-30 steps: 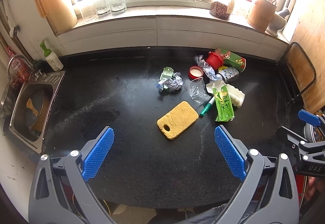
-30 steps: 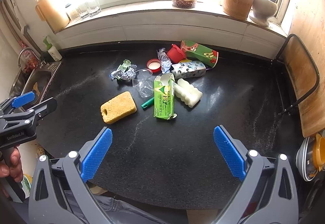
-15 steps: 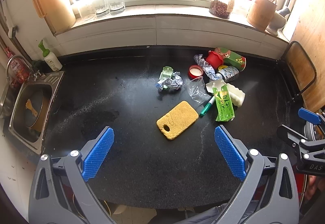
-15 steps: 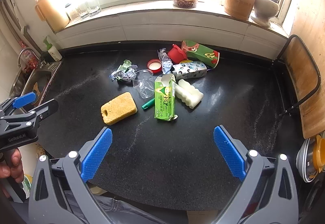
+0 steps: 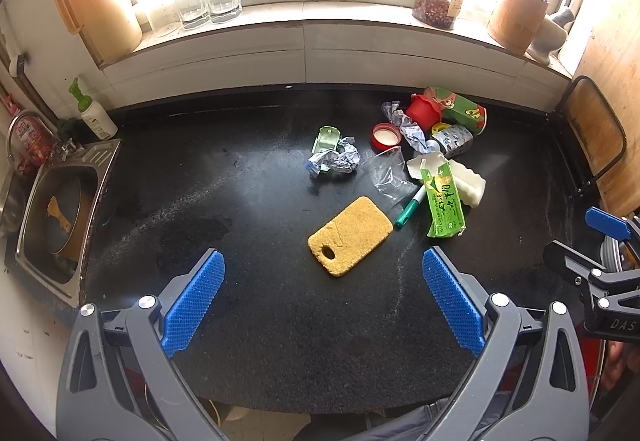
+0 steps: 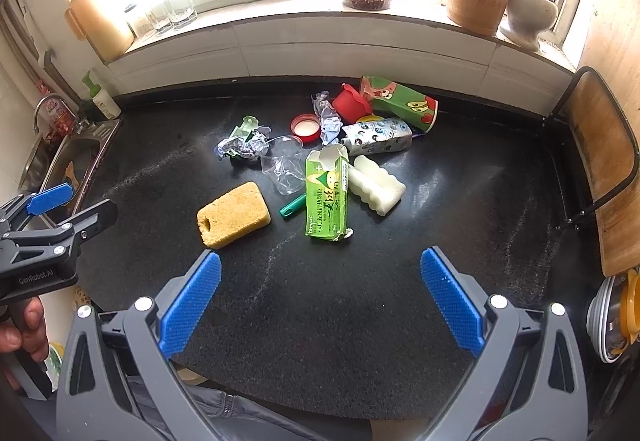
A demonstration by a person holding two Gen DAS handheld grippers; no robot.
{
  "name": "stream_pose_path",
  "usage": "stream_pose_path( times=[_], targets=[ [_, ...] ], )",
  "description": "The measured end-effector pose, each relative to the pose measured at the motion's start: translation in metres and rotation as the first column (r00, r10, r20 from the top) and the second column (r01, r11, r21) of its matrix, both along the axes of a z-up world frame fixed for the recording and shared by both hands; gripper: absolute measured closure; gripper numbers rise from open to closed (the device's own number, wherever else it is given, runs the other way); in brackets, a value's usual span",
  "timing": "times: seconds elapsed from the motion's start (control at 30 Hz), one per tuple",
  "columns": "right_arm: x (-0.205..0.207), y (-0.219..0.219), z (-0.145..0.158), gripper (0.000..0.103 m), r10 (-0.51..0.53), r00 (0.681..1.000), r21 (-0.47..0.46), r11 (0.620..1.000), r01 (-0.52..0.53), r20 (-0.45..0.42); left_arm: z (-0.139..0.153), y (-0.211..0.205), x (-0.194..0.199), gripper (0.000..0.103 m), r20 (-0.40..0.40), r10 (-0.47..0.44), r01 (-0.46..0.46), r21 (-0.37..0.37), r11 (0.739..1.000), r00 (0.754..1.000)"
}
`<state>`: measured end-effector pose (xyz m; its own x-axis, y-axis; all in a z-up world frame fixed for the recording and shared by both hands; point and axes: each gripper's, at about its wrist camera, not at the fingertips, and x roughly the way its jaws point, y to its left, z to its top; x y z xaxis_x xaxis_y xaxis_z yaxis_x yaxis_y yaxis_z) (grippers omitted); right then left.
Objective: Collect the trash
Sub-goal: 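Move both tools toward the trash pile on the countertop, then grasp the yellow sponge with the left tool while the right tool grasps the white foam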
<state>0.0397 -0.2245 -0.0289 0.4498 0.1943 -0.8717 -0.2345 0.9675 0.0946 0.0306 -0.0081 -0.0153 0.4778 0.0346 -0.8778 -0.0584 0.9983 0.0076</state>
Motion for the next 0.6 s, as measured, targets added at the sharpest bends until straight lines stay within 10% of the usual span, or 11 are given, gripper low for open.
stream_pose_path(
  times=[0.6],
  targets=[
    [0.053,-0.023,-0.037,0.006,0.012,0.998,0.013,1.0,-0.011,-0.064,-0.043,-0.006,0.035,0.006,-0.087,-0.008,0.008,0.001,1.0,0.996]
  ],
)
